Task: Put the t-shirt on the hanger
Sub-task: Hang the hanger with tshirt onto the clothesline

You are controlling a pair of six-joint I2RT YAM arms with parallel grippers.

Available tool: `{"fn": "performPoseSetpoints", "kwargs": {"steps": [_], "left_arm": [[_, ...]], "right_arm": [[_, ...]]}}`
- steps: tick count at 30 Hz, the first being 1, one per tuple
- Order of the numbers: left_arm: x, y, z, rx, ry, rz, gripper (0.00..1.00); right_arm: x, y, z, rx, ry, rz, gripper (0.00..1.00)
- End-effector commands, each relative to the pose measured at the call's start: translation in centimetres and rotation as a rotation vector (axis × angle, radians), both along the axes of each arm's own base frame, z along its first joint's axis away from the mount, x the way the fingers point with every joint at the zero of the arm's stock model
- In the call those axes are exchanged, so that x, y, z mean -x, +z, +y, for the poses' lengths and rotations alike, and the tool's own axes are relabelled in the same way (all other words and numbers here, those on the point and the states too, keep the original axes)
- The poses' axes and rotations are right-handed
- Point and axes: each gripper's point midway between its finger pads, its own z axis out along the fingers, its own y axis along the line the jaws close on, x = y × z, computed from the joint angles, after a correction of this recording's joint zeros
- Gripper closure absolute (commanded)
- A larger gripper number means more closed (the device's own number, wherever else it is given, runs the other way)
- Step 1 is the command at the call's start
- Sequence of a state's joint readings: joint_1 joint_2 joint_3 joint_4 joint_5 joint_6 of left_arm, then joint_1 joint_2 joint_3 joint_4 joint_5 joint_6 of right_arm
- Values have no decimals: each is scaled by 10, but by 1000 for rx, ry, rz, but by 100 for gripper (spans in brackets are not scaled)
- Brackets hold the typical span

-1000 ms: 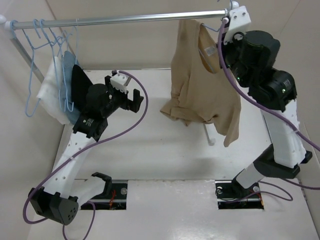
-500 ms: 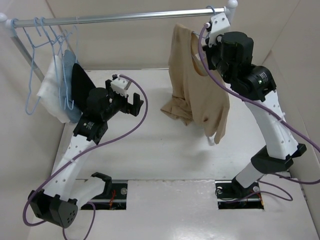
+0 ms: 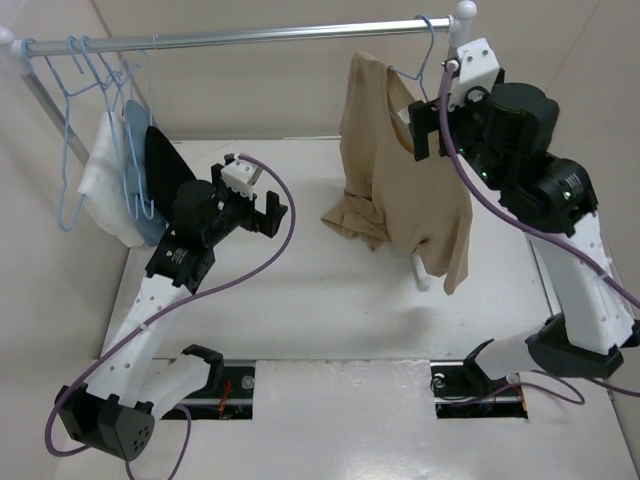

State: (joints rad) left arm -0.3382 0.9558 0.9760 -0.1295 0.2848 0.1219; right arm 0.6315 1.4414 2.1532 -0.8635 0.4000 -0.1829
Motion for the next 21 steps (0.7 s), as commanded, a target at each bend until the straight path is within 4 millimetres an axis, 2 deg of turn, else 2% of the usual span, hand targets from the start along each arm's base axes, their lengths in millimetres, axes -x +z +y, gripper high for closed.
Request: {"fn": "performPoseSetpoints", "kwargs": {"steps": [1,2,3,5,6,7,8,9,11,12,13,14,15,16,17,18,19,20,21], "left_arm": [[2,16,-1,30,-10,-56,0],[2,16,-1,30,-10,-56,0],[2,16,-1,30,-10,-56,0],[2,11,-1,26,-10,-45,0],[2,11,-1,18,-13,-51,0],[4,8,0,17,-13,-49,0],[3,4,2,11,1,-41,0],[5,-3,4,6,10,-33,0],[5,-10,7,-8,21,-34,0],[7,-21,11,-17,35,-18,0],[5,-25,13,-22,49,-16,0],[4,-27,16,-24,68,-25,0],[1,-31,25,-20,126,-21,0],[0,-45,29,-27,158,4,0],[0,-48,34,-33,183,0,0],[-1,-49,39,-25,220,-4,0],[0,-65,44,-40,232,27,0],[1,-67,49,-30,252,26,0],[2,-76,49,-38,252,42,0]], "right_arm": [[29,37,-11,-60,69,-113,0],[33,35,-12,-48,86,-118,0],[47,49,-20,-73,99,-171,0],[64,56,-17,-68,175,-222,0],[79,54,-20,-62,218,-247,0],[88,61,-17,-43,272,-308,0],[107,61,2,-31,426,-346,0],[121,58,10,-18,513,-378,0],[146,38,28,-15,679,-427,0],[163,26,43,-21,809,-430,0],[162,-3,54,-61,852,-368,0],[163,-18,61,-86,880,-322,0],[155,-35,65,-106,868,-265,0],[158,-50,70,-130,877,-221,0],[154,-81,77,-146,874,-144,0],[153,-94,79,-152,870,-117,0],[150,-108,80,-155,845,-96,0],[155,-137,84,-144,857,-56,0],[156,-145,86,-157,852,-54,0]]}}
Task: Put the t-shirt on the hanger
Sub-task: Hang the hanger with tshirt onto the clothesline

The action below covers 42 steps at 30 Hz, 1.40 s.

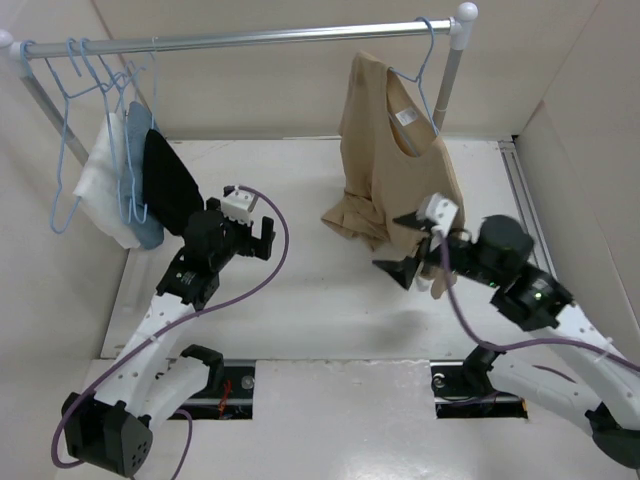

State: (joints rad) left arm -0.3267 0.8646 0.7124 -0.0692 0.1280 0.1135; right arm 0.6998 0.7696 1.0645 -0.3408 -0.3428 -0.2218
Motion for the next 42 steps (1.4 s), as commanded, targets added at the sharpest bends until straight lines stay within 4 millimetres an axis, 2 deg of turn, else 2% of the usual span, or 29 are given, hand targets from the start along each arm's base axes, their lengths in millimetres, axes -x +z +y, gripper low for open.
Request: {"fn": "performPoseSetpoints", "kwargs": {"steps": [1,2,3,4,5,6,8,9,10,11,12,13,15,16,19,20,23,25,27,29,35,42], "left_arm": [[-4,4,14,35,92,-51,0],[-2,-5,18,45,109,-38,0],[-1,-13,22,40,120,-24,0],[3,-13,21,56,112,-27,0],[5,-21,24,56,117,-19,0],[4,-22,28,70,136,-25,0],[6,-22,30,96,143,-44,0],[6,-31,33,101,157,-28,0],[5,-28,36,115,171,-46,0],[6,-29,36,128,174,-53,0],[7,-39,39,124,184,-39,0],[6,-37,41,131,191,-64,0],[6,-44,44,134,200,-75,0],[5,-43,48,138,213,-92,0],[4,-42,56,148,227,-105,0],[4,-42,54,151,214,-103,0],[5,-36,59,157,226,-121,0],[5,-36,60,159,225,-121,0],[7,-38,59,164,212,-120,0],[7,-38,56,162,186,-121,0],[8,-35,58,165,187,-130,0],[8,-35,58,165,187,-130,0]], "right_arm": [[12,-25,12,-62,28,39,0],[19,-36,16,-58,49,43,0],[22,-57,16,-67,48,71,0],[25,-68,16,-71,44,88,0],[22,-79,14,-73,11,104,0],[25,-108,16,-44,7,150,0],[24,-125,12,-82,-42,191,0],[22,-137,10,-88,-61,218,0],[22,-160,10,-96,-83,272,0],[21,-169,8,-100,-100,289,0],[16,-180,3,-95,-147,311,0],[15,-196,0,-81,-176,341,0],[9,-209,-6,-70,-229,352,0],[6,-213,-8,-70,-253,366,0],[1,-241,-21,-90,-372,455,0],[4,-257,-23,-83,-385,497,0],[8,-266,-28,-159,-418,565,0],[9,-265,-35,-188,-453,584,0],[4,-268,-50,-212,-543,596,0],[5,-279,-65,-215,-643,651,0],[7,-275,-70,-246,-678,693,0],[6,-280,-74,-240,-730,728,0]]}}
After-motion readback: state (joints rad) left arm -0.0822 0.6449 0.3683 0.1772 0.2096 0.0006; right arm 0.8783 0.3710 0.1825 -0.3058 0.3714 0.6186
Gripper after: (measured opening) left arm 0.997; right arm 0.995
